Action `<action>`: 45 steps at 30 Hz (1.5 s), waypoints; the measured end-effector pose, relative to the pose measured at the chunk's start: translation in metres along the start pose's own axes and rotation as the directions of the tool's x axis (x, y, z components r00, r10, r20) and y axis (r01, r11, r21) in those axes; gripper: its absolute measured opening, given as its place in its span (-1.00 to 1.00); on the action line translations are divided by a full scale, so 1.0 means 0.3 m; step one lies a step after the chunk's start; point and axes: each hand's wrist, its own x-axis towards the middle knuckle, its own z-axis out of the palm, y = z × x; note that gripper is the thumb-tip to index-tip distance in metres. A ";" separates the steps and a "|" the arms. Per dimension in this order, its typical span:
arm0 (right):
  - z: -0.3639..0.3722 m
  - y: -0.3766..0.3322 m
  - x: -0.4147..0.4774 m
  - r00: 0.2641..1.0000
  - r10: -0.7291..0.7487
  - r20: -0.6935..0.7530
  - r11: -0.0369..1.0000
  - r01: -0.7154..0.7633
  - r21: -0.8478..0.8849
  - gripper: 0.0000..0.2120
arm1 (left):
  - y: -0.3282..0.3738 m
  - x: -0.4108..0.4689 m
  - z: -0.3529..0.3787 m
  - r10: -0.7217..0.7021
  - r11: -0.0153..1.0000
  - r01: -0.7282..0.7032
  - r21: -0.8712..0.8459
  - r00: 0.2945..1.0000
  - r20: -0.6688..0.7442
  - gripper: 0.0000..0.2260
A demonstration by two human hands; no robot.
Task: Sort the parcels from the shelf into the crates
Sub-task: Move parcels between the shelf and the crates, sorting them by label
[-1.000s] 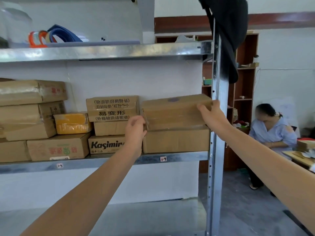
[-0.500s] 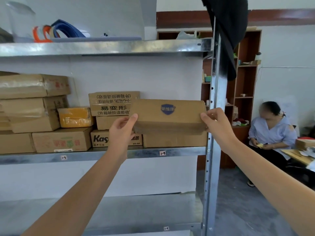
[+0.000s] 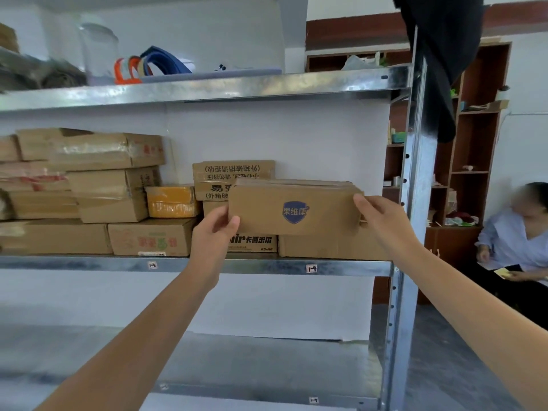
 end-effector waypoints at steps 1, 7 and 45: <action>0.005 0.001 0.006 1.000 0.020 -0.019 1.000 -0.020 0.014 -0.64 | -0.003 0.003 -0.005 0.008 1.000 -0.008 0.017 1.000 -0.016 -0.77; 0.009 -0.002 0.018 0.995 0.080 -0.055 0.988 -0.072 0.139 -0.73 | -0.016 0.025 -0.029 -0.037 0.999 0.036 -0.030 0.999 -0.026 -0.66; 0.522 -0.201 0.021 0.849 0.023 0.528 0.998 -0.049 0.035 -0.09 | 0.006 0.050 -0.493 -0.206 0.925 0.090 -0.370 0.936 -0.286 -0.73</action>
